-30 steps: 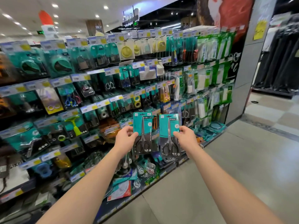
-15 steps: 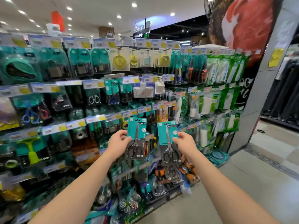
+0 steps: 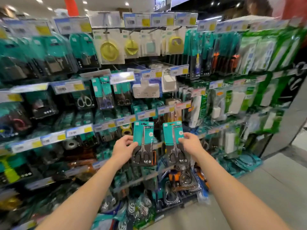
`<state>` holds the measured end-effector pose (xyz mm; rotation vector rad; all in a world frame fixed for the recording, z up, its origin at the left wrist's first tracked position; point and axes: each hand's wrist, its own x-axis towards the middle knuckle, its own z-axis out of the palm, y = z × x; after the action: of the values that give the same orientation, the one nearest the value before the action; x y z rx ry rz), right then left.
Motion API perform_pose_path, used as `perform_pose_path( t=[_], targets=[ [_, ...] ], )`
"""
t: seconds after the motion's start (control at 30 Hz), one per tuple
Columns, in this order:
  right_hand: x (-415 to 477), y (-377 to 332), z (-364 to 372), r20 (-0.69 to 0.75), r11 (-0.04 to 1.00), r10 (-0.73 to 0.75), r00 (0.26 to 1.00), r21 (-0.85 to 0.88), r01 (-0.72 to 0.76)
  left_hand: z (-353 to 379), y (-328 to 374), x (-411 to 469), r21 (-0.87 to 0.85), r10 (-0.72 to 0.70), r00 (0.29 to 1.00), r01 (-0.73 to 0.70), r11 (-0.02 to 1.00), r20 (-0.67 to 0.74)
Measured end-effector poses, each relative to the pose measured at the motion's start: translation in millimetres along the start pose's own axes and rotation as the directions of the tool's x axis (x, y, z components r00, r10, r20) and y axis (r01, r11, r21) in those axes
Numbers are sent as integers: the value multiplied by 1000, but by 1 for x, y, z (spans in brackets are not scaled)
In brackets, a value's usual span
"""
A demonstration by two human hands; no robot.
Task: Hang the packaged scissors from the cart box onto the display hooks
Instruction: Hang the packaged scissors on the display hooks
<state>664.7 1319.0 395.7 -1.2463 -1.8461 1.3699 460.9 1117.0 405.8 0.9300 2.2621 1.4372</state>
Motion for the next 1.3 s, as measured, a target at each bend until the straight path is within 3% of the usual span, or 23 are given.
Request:
perform_pose_path(
  t=[0.57,0.87,1.3],
  targets=[
    [166,-1,6,330,999,-35,943,8,34,74,23,53,-16,-118,984,117,993,-135],
    [184,-10,11,339,985,-174,925,53,166,80,27,56,11,-144,971,148,989,-192],
    [184,-14,19,341,974,-212,916,149,170,90,36,73,-11,-154,964,156,988,-215]
  ],
)
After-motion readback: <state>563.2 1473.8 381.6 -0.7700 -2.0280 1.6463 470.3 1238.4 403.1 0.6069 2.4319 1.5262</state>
